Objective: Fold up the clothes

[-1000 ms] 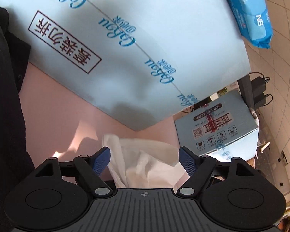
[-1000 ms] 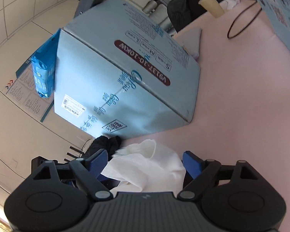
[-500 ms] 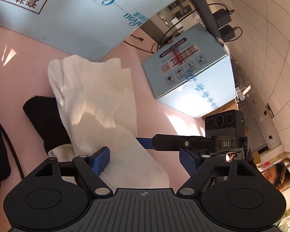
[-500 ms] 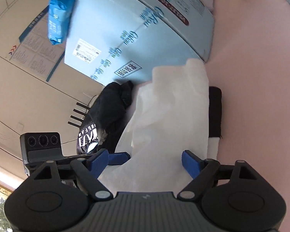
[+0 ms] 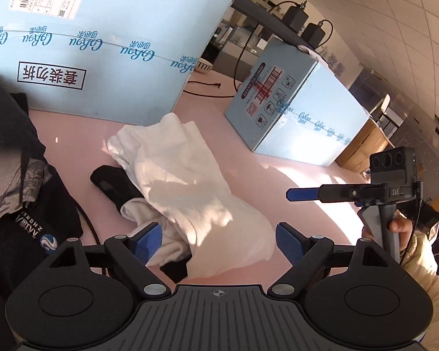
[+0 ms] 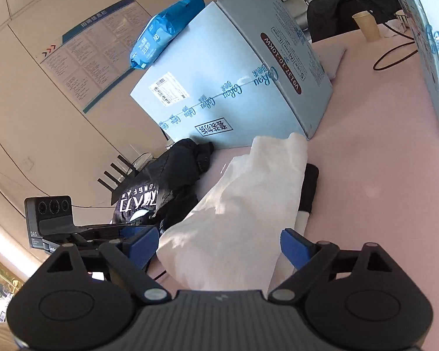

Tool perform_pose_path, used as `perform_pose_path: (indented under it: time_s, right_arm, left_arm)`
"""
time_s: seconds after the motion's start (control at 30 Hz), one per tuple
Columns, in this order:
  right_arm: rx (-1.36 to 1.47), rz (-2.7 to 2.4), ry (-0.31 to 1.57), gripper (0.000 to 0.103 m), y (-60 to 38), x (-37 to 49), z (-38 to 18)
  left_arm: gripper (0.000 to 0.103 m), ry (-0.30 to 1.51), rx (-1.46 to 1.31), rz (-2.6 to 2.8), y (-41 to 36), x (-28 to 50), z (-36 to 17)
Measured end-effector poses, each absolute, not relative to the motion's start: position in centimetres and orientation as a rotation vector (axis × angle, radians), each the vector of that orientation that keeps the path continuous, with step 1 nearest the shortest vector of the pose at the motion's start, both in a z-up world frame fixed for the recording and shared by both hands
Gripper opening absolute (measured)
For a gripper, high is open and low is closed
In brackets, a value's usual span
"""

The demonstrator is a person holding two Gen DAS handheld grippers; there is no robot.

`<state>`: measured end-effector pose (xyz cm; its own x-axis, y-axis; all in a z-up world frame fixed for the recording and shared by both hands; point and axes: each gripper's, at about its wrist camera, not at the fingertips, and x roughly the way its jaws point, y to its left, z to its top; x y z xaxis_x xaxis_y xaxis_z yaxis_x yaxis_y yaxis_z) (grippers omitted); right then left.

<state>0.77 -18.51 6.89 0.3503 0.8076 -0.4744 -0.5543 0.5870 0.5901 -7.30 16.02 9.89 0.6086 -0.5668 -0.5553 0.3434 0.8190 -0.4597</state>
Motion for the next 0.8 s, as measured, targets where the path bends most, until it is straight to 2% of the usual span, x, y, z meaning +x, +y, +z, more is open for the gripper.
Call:
perform_pose_path:
  time_s: [0.2,0.4,0.43,0.47,0.53,0.6,0.67,0.8]
  right_arm:
    - [0.241,0.889,0.794,0.091,-17.9,-2.2,4.0]
    - [0.149,0.893,0.787,0.081,-15.3,-1.4,2.5]
    - [0.129,0.908,0.788,0.073,-14.7,-1.3,2.2]
    - [0.107,0.923,0.792,0.060,-14.0,-1.4,1.8]
    - [0.055,0.924,0.806,0.048,-13.0,-1.4,1.2]
    - [0.045,0.920,0.808,0.042,-12.7,-1.5,0.6]
    - [0.070,0.924,0.805,0.031,-13.0,-1.5,0.3]
    - [0.121,0.960,0.831,0.023,-14.0,-1.5,0.0]
  left_arm:
    - [0.087,0.731,-0.252,-0.534,14.4,-8.5,7.3]
    - [0.087,0.694,-0.173,-0.517,13.3,-7.6,6.4]
    - [0.087,0.695,-0.170,-0.527,13.2,-7.4,6.3]
    - [0.087,0.705,-0.166,-0.538,13.1,-7.2,6.0]
    - [0.087,0.733,-0.156,-0.548,12.9,-6.8,5.2]
    - [0.086,0.745,-0.151,-0.565,12.8,-6.7,4.3]
    - [0.086,0.734,-0.150,-0.579,12.9,-7.1,4.1]
    - [0.085,0.744,-0.217,-0.634,13.8,-7.4,3.9]
